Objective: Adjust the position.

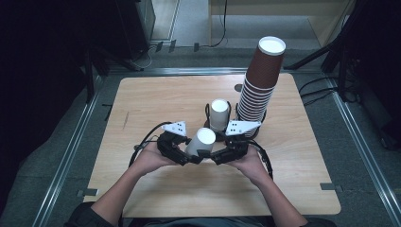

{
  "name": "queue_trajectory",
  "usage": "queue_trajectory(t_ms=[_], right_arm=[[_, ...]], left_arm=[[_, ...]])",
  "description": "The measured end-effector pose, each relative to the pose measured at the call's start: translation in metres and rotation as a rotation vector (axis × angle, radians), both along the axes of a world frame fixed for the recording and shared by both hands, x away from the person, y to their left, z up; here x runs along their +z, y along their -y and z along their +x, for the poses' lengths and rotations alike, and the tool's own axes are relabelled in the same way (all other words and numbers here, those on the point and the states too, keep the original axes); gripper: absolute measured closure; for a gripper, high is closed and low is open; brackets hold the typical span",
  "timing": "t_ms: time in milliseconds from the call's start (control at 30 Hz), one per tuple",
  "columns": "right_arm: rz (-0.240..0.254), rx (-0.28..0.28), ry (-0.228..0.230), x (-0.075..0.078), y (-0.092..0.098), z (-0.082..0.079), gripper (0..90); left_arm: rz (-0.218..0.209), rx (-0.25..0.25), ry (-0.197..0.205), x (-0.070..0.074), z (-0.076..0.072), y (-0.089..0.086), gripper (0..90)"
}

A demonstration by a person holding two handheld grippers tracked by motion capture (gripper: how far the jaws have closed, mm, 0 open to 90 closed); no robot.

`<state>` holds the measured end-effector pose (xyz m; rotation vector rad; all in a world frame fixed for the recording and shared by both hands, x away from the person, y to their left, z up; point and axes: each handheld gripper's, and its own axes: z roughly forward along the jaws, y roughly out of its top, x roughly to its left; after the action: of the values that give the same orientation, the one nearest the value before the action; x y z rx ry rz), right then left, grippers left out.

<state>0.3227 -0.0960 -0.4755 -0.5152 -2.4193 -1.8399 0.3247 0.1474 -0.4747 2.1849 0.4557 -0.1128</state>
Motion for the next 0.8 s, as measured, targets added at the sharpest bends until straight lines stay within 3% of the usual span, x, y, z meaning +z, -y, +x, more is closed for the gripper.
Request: queue_trajectory(t_ms=[300,800], right_arm=[[-0.107,-0.015,0.047,0.007,0.01,-0.003,21.6],[-0.299,-0.004,0.038,0.001,0.015,-0.009,21.5]], left_arm=[[0.032,-0.002,0.007,0.006,0.0,-0.009,29.1],[0.143,-0.009,0.021,0.014,0.004,-0.017,29.2]])
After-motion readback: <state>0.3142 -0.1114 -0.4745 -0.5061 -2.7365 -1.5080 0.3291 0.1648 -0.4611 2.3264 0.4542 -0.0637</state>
